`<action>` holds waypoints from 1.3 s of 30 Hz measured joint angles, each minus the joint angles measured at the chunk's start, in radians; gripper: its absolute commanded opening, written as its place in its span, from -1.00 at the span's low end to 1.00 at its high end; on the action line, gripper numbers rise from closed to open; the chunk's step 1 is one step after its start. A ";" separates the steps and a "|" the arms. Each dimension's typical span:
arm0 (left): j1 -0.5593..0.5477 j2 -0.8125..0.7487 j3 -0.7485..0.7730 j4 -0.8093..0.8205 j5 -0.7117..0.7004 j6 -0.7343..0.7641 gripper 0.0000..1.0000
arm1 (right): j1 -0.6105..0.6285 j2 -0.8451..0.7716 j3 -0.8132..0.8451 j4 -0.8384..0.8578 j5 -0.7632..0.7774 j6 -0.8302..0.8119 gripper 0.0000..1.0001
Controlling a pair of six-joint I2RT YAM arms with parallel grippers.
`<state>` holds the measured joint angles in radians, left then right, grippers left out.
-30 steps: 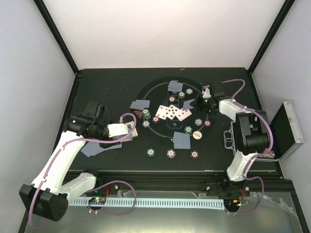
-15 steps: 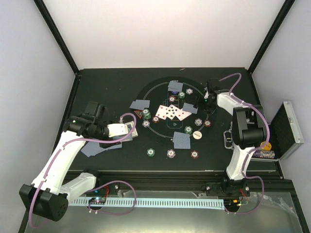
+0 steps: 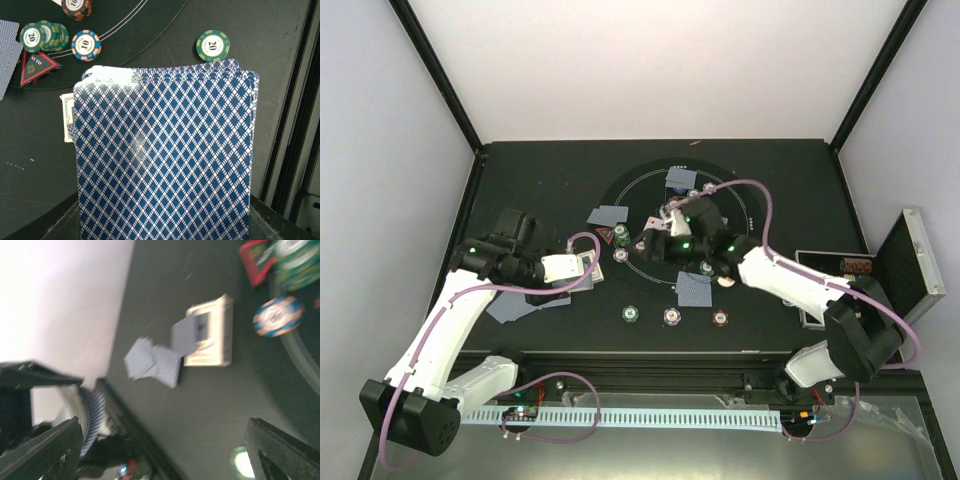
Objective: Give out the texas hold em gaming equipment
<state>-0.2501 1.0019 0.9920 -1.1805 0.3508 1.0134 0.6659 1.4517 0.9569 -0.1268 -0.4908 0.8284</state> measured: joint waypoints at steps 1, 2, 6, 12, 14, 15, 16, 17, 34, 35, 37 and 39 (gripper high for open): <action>0.000 0.001 0.000 0.000 0.003 -0.001 -0.97 | 0.032 0.002 -0.017 0.043 -0.025 0.032 0.82; 0.000 0.002 0.000 0.000 0.005 -0.002 -0.97 | 0.063 0.007 -0.034 0.092 -0.044 0.072 0.82; 0.000 0.008 0.000 0.000 0.011 -0.005 -0.97 | 0.155 0.054 -0.041 0.239 -0.094 0.181 0.81; 0.000 0.008 0.001 0.000 0.013 -0.005 -0.97 | 0.235 0.154 -0.010 0.371 -0.127 0.269 0.77; 0.000 0.008 0.002 0.000 0.013 -0.005 -0.97 | 0.253 0.189 0.000 0.407 -0.133 0.293 0.75; 0.000 0.008 0.002 0.000 0.013 -0.005 -0.97 | 0.262 0.207 0.005 0.422 -0.138 0.304 0.74; 0.000 0.008 0.002 0.000 0.013 -0.005 -0.97 | 0.270 0.222 0.011 0.435 -0.141 0.314 0.74; 0.000 0.008 0.002 0.000 0.014 -0.005 -0.97 | 0.277 0.238 0.018 0.448 -0.144 0.325 0.73; 0.000 0.007 0.003 0.000 0.015 -0.004 -0.97 | 0.294 0.415 0.068 0.657 -0.193 0.435 0.42; 0.000 0.007 0.003 0.000 0.015 -0.005 -0.97 | 0.291 0.413 0.057 0.672 -0.198 0.435 0.39; 0.000 0.007 0.003 0.000 0.014 -0.004 -0.97 | 0.283 0.404 0.035 0.693 -0.205 0.430 0.32; 0.000 0.007 0.003 0.000 0.013 -0.004 -0.97 | 0.273 0.386 0.010 0.708 -0.210 0.427 0.23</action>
<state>-0.2501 1.0092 0.9947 -1.1809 0.3641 1.0092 0.9386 1.8378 0.9665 0.5812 -0.7006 1.2556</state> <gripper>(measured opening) 0.598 0.671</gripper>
